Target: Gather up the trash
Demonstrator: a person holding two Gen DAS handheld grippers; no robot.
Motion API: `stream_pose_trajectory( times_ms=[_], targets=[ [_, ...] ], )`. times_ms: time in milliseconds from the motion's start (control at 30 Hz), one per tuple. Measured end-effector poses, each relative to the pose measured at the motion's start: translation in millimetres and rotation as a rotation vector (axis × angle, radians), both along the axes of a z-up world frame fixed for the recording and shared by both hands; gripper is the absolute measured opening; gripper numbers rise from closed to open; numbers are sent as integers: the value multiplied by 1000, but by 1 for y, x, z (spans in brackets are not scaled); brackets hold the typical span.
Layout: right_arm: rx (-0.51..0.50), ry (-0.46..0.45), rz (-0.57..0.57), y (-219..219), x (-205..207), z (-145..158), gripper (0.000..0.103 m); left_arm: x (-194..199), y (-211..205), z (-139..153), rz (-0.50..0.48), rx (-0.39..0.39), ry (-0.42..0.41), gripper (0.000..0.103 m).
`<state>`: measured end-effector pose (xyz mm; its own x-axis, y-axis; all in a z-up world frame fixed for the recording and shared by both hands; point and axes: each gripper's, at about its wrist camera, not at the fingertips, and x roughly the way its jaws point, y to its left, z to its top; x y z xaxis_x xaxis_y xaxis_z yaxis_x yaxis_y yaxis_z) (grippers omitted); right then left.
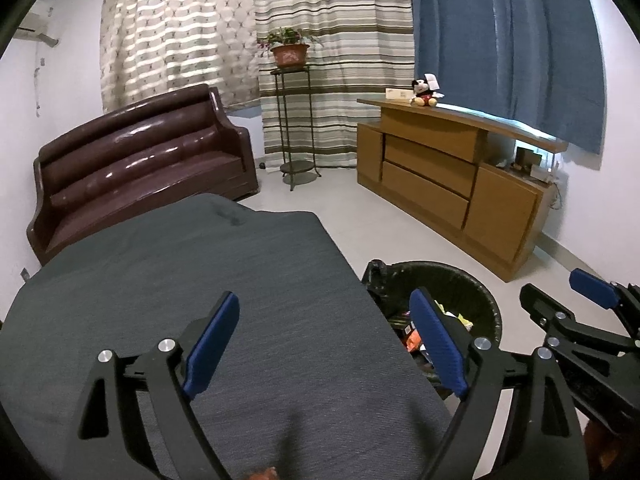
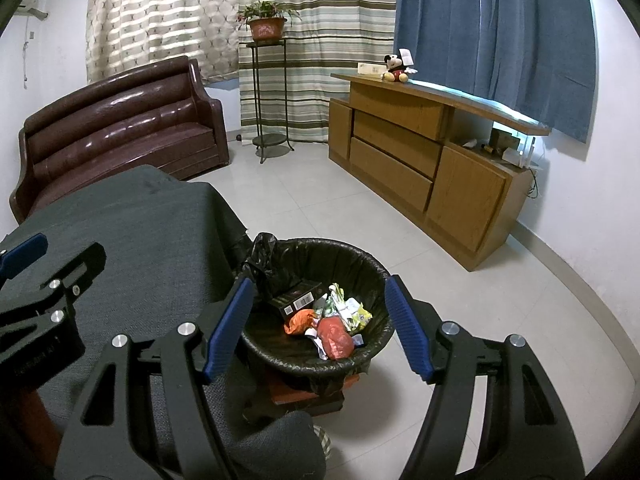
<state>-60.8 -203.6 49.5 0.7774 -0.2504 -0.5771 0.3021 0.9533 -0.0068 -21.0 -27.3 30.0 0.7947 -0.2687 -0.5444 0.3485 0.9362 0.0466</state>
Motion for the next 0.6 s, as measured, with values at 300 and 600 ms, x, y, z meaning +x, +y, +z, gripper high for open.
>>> stream_pose_trajectory(
  times_ms=[300,600],
  targets=[
    [0,-1,0,0,0,1,67,0,3,8,-15,-56,-24,85],
    [0,-1,1,-2,0,0,67,6,1,10,-4,-53,-14,85]
  ],
)
